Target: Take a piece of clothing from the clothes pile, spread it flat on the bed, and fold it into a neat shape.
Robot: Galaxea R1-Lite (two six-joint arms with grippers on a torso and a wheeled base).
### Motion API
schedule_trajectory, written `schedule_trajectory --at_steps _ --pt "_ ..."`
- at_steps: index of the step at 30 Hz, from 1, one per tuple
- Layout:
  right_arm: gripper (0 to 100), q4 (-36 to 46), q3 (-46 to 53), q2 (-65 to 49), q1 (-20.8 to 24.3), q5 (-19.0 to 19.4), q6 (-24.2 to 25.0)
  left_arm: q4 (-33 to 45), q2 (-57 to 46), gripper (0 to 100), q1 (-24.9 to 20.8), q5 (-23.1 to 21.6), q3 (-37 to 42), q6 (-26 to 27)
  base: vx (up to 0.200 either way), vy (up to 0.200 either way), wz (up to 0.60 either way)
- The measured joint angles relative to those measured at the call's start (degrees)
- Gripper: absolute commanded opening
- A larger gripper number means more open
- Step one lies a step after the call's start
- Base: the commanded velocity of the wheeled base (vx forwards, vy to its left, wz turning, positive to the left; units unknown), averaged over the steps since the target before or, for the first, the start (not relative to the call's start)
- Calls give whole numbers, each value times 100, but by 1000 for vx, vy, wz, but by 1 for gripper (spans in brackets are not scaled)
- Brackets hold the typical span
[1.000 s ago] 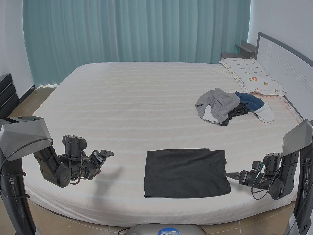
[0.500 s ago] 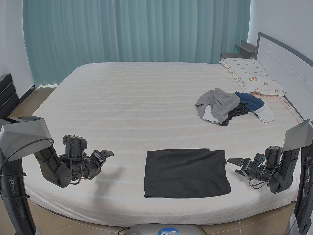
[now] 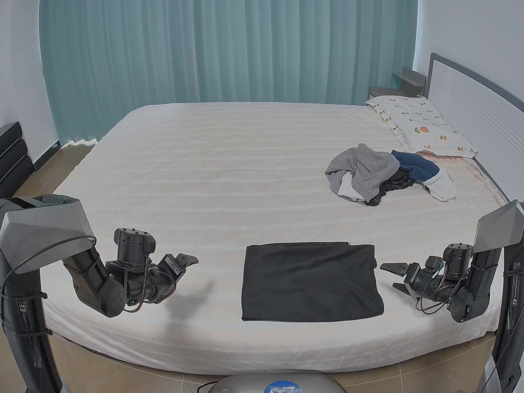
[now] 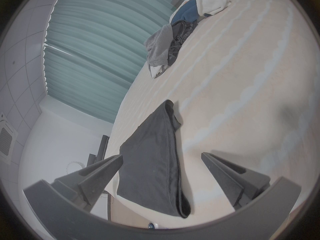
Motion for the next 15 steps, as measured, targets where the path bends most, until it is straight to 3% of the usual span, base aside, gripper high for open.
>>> schedule_trajectory --at_steps 1,15 --pt "100 0 -1 0 0 0 2 -2 0 100 -2 -9 -13 1 0 0 0" --pt "100 -33 -11 11 -1 10 7 -4 35 100 -107 -35 -184 -16 0 -200 0"
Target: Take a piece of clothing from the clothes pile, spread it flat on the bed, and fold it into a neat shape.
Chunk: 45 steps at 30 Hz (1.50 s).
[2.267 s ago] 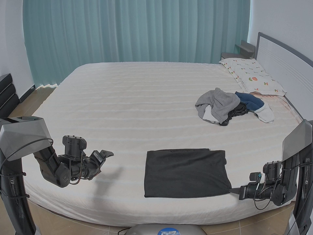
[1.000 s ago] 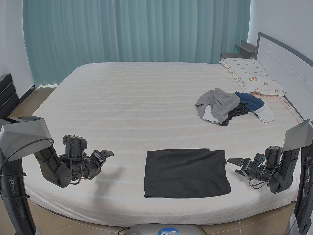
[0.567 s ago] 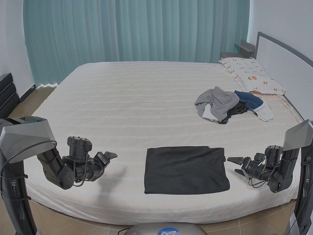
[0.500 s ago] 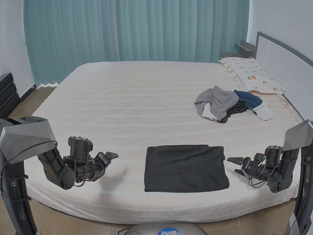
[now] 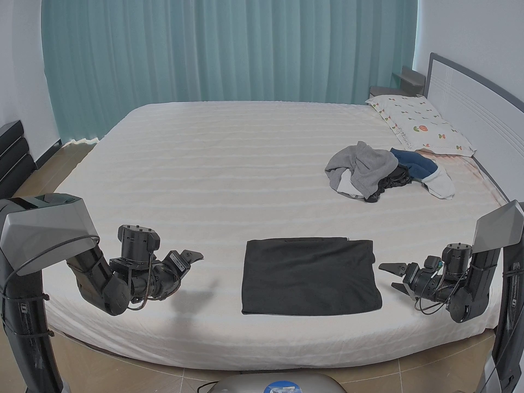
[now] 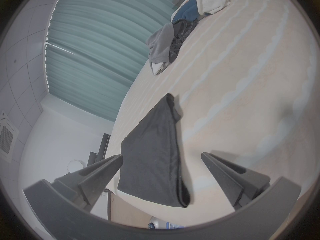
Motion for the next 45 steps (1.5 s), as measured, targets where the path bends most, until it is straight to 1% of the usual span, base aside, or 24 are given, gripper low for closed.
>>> schedule_trajectory --at_steps 8,13,20,33,37,43,45 --pt "100 -62 -4 26 1 -2 33 -29 12 100 0 13 -22 -46 0 -25 0" --pt "100 -62 0 34 4 0 35 -66 12 100 11 33 -33 -255 0 0 0" --pt "100 -54 0 34 4 0 37 -68 12 100 11 22 -41 -284 171 0 0" --pt "100 -51 -1 43 4 -2 37 -54 83 100 -166 71 -44 -121 0 0 0" --pt "100 -55 0 45 4 -2 37 11 128 100 -179 77 -177 -38 0 0 0" --pt "100 -57 0 43 4 0 37 252 196 100 -271 88 -402 -13 0 -200 0" --pt "100 -57 0 43 4 -2 35 332 216 100 -295 108 -452 50 0 0 0"
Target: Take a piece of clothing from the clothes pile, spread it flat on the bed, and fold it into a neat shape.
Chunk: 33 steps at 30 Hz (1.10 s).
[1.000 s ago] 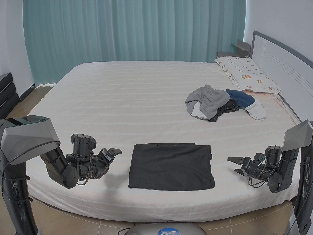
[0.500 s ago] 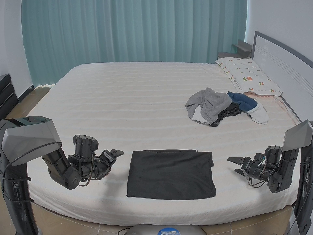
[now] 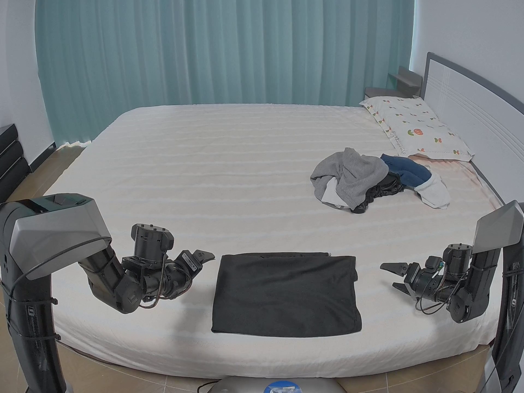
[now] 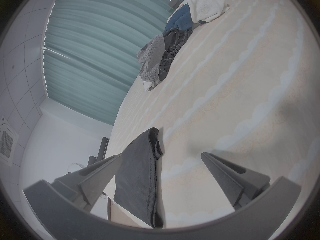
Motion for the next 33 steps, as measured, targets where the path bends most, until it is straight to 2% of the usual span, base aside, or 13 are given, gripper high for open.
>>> schedule_trajectory --at_steps 14,24,33 --pt "100 -11 0 22 9 -11 -2 -30 291 100 -216 263 -24 1477 0 0 0" --pt "100 -11 -4 27 6 -9 -7 -132 557 100 -417 250 -143 1975 0 0 0" --pt "100 -11 -11 32 11 -13 -7 -763 777 100 -428 230 -72 2082 0 0 0"
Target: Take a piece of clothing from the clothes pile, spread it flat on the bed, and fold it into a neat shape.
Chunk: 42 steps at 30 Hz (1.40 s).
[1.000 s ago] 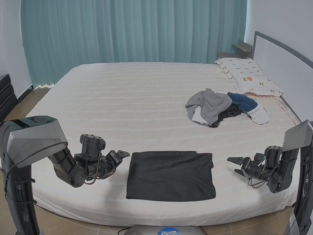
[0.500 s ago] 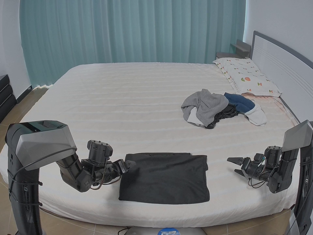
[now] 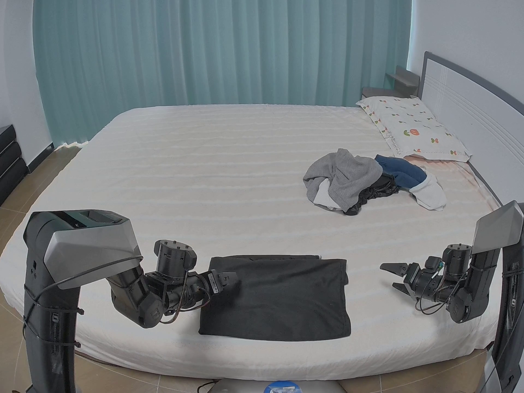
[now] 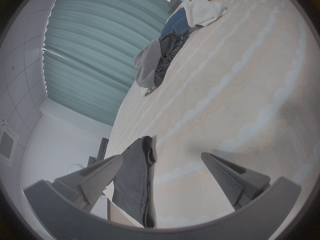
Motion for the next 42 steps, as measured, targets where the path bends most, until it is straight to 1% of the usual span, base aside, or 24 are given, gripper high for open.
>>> schedule_trajectory --at_steps 10,11,22,29,36,42 --pt "100 -9 0 10 16 -13 0 -13 80 100 -38 44 74 6 0 0 0" --pt "100 -9 0 12 17 -13 0 -13 83 0 -38 46 72 4 0 0 0" --pt "100 -7 7 34 22 -22 -9 -4 102 0 -41 66 0 -63 0 0 0" --pt "100 -9 7 37 24 -22 -9 -9 85 0 -41 93 83 -277 0 0 0" --pt "100 -11 10 37 27 -35 -9 -9 65 0 -50 273 133 -386 0 0 0" --pt "100 -16 10 37 33 -49 -2 0 20 0 -52 279 140 -567 0 0 0"
